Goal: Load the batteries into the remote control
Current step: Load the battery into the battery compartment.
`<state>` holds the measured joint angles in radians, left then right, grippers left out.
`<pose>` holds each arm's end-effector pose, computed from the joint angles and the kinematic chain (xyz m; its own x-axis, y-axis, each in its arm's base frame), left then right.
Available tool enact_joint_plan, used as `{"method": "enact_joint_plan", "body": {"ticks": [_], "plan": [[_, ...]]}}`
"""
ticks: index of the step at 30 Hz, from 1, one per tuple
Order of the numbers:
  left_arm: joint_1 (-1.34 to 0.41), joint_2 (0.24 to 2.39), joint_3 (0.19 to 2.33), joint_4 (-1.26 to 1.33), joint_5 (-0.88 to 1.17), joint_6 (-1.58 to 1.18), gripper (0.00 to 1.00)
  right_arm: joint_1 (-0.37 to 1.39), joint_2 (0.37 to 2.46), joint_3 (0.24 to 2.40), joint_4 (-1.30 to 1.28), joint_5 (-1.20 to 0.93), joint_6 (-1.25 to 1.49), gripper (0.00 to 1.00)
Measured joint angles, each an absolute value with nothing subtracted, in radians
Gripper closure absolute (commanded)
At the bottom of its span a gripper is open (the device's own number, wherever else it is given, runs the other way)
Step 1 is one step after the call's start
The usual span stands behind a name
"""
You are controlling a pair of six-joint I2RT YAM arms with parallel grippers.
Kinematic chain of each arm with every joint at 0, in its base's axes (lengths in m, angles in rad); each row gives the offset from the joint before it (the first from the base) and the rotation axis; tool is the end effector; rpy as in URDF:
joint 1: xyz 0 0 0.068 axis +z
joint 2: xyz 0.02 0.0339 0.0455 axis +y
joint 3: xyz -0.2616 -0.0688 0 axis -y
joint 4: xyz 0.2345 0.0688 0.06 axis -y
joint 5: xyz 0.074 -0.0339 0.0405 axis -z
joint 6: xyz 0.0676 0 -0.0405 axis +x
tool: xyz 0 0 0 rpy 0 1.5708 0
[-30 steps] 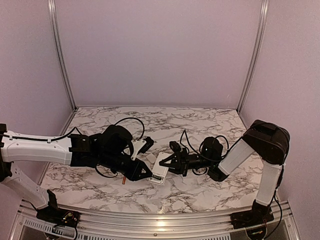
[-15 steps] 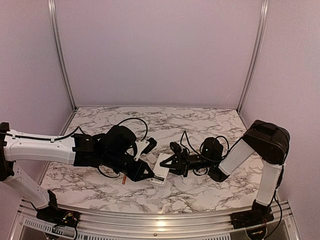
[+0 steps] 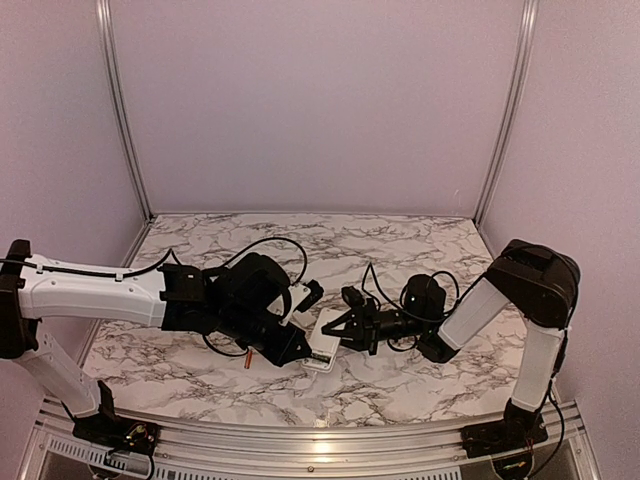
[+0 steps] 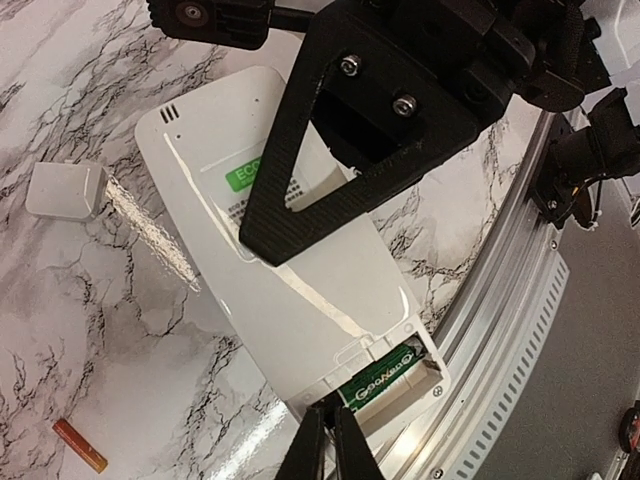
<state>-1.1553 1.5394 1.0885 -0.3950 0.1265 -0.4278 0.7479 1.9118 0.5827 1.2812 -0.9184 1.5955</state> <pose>0.1305 -0.3168 0.2212 -0.6655 0.4888 -0.5641 0.7312 0.5788 -0.3610 0.2104 0.2684 0.1412 -0.9936 -0.0939 0.0627 0.0597 0.0349 0.9976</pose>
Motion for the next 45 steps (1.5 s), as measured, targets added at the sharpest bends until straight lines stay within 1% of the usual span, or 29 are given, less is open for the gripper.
{"method": "enact_joint_plan", "body": {"ticks": [16,18,21,27,32,34,36,37,40,44,45], "plan": [[-1.227,1.674,1.244,-0.58,-0.021,-0.374,0.95,0.747,1.913,0.567,1.206,-0.914,1.584,1.0],[-1.232,1.686,1.255,-0.586,-0.039,-0.37,0.94,0.747,1.913,0.566,1.202,-0.912,1.585,1.0],[-1.243,1.702,1.276,-0.602,-0.065,-0.358,0.9,0.747,1.913,0.566,1.201,-0.907,1.585,1.0],[-1.269,1.733,1.31,-0.634,-0.123,-0.349,0.89,0.747,1.913,0.56,1.192,-0.905,1.585,1.0],[-1.259,1.723,1.302,-0.63,-0.131,-0.354,0.87,0.747,1.913,0.558,1.196,-0.895,1.581,1.0],[-1.246,1.698,1.279,-0.614,-0.121,-0.357,0.82,0.747,1.913,0.558,1.214,-0.893,1.578,1.0],[-1.233,1.66,1.245,-0.594,-0.11,-0.359,0.72,0.747,1.913,0.558,1.244,-0.893,1.573,1.0],[-1.225,1.634,1.223,-0.585,-0.103,-0.36,0.7,0.747,1.913,0.558,1.257,-0.893,1.568,1.0],[-1.206,1.564,1.174,-0.556,-0.096,-0.355,0.56,0.747,1.913,0.558,1.283,-0.897,1.546,1.0],[-1.169,1.438,1.1,-0.486,-0.087,-0.35,0.43,0.747,1.906,0.554,1.292,-0.909,1.494,1.0],[-1.158,1.411,1.084,-0.472,-0.085,-0.347,0.42,0.747,1.897,0.55,1.291,-0.912,1.475,1.0]]}}
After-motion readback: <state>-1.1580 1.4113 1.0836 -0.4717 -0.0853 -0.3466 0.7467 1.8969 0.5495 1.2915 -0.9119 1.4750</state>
